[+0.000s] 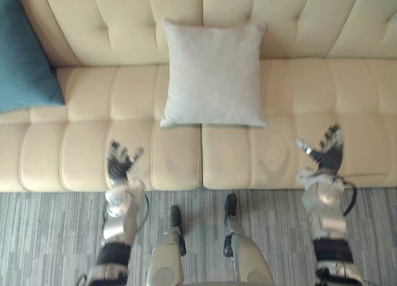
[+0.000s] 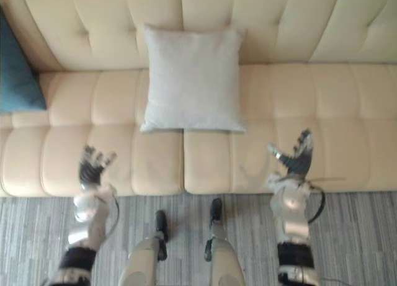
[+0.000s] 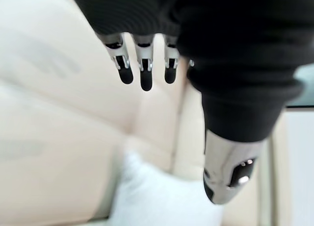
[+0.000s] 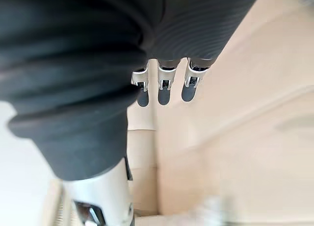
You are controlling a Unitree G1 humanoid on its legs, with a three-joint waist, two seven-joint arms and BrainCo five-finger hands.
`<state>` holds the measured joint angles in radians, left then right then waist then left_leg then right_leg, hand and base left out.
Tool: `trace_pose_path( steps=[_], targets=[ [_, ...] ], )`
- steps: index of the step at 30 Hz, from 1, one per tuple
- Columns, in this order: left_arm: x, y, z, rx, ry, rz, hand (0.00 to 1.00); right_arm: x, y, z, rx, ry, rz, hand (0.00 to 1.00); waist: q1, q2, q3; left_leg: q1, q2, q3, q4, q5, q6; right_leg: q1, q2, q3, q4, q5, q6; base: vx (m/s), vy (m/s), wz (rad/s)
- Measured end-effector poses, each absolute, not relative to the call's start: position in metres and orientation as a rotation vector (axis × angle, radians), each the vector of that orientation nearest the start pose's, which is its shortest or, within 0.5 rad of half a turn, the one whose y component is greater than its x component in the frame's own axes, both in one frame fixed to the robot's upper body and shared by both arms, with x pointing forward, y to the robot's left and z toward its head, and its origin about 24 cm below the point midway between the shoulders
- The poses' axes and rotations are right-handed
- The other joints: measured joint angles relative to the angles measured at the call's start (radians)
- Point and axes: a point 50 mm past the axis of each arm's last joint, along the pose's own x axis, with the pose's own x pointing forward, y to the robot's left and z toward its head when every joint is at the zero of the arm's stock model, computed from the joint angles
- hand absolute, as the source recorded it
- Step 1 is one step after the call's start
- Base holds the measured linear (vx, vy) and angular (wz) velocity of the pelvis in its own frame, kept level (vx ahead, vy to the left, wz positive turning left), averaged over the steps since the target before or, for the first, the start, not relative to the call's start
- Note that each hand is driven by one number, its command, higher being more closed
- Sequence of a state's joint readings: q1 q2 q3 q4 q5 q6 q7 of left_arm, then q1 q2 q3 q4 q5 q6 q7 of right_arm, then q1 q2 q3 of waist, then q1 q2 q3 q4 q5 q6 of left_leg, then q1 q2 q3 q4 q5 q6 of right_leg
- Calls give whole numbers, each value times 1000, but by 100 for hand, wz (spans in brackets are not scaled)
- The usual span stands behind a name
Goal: Pick up cushions and gather them together orderly.
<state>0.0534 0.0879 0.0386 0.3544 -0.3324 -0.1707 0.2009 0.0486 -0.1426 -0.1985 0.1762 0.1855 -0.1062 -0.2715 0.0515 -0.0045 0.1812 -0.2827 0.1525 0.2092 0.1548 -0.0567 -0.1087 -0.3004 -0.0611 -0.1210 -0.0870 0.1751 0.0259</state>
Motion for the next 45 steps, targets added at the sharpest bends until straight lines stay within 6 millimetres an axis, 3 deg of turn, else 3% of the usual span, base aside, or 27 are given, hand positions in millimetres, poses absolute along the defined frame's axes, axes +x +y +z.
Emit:
trace_pose_path(
  steps=[8, 15, 23, 34, 36, 41, 43, 44, 45],
  targets=[
    [158, 184, -116, -102, 684, 274, 0, 163, -207, -94, -22, 595, -365, 0, 1, 2, -116, 149, 6, 13, -51, -18, -12, 126, 9, -5, -1, -43, 1, 53, 10, -3],
    [122, 181, -145, 15, 900, 238, 0, 115, -203, -139, -28, 888, -346, 0, -2, 4, -155, 241, -7, 6, -102, -19, -13, 198, 2, -10, -4, -60, 18, 50, 26, 2],
    [108, 184, -154, 73, 985, 233, 0, 88, -208, -154, 4, 1024, -402, 0, -9, 1, -165, 300, -33, -22, -126, -15, -4, 251, -15, -27, -7, -72, 27, 50, 22, 8],
    [100, 193, -158, 117, 1036, 227, 0, 92, -206, -158, 5, 1054, -391, 0, -19, -8, -158, 321, -54, -25, -135, -23, 10, 266, -31, -10, -6, -76, 38, 10, 13, 0],
    [102, 193, -157, 117, 1028, 226, 0, 99, -205, -156, 4, 1038, -386, 0, -18, -16, -144, 320, -54, -9, -133, -24, 10, 251, -30, 5, -2, -71, 41, -40, 4, -25],
    [133, 193, -146, 124, 926, 219, 0, 145, -200, -138, -29, 889, -353, 0, -6, -33, -90, 186, -22, 90, 29, -95, 15, 130, -21, 93, 17, -34, 47, -80, -22, -54],
    [148, 189, -139, 123, 873, 208, 0, 147, -200, -136, -34, 876, -355, 0, -6, -29, -86, 146, 2, 95, 107, -127, 16, 112, -7, 95, 35, -27, 58, -62, -42, -23],
    [151, 189, -137, 123, 858, 209, 0, 147, -199, -135, -38, 872, -351, 0, -5, -29, -85, 142, 9, 97, 121, -132, 19, 110, -4, 95, 38, -17, 70, -65, -24, -35],
    [160, 189, -132, 122, 823, 220, 0, 151, -197, -134, -52, 863, -330, 0, 8, -21, -86, 142, 37, 118, 125, -126, 28, 104, 20, 100, 18, 56, 147, -75, -26, -41]
  ],
)
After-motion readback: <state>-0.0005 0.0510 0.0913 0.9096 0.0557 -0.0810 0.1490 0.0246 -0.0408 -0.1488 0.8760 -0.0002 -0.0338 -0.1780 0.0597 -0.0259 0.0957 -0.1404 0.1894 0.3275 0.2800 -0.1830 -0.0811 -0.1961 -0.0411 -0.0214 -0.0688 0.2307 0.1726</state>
